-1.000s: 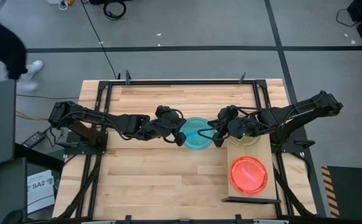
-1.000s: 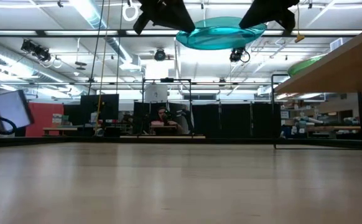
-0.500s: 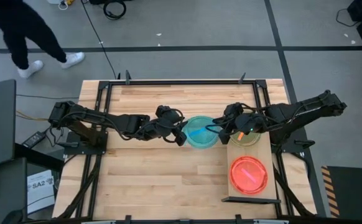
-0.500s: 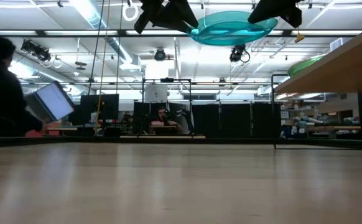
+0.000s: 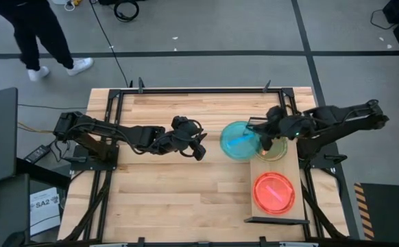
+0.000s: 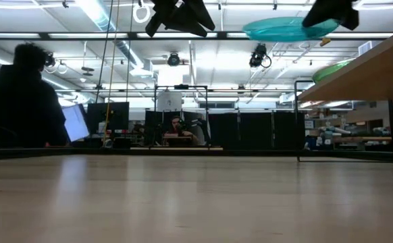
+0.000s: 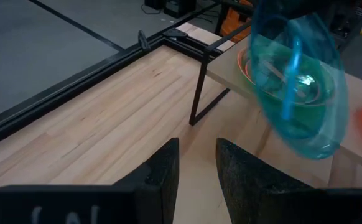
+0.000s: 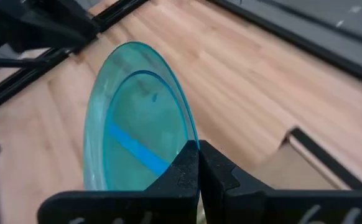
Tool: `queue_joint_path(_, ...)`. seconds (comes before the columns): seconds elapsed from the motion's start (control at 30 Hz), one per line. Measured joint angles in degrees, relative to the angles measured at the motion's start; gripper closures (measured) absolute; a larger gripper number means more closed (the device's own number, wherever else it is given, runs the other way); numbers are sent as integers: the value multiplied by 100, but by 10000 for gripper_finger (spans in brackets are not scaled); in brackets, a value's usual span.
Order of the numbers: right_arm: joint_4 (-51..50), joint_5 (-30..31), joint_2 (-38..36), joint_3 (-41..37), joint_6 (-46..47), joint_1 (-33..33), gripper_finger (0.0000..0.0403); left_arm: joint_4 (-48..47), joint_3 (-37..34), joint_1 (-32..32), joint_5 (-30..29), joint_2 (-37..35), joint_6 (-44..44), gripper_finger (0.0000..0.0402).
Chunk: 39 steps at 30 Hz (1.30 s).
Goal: Place and stack plates onto a shelf
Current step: Stack the blue transparent plate on top of the orange transparent plate on the shelf
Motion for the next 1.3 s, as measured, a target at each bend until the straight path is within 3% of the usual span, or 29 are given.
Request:
queue_joint_path(0.33, -1205, -1290, -987, 0, 512, 0, 396, 4, 0, 0, 4, 0, -4, 289)
queue_joint_path(0.77, -2408, -1386, -1728, 0, 949, 0, 395, 4, 0, 0, 13, 0, -7, 289)
queue_joint_path(1.3, -2575, -1015, -1774, -261, 970, 0, 392, 5, 0, 0, 13, 0, -7, 289)
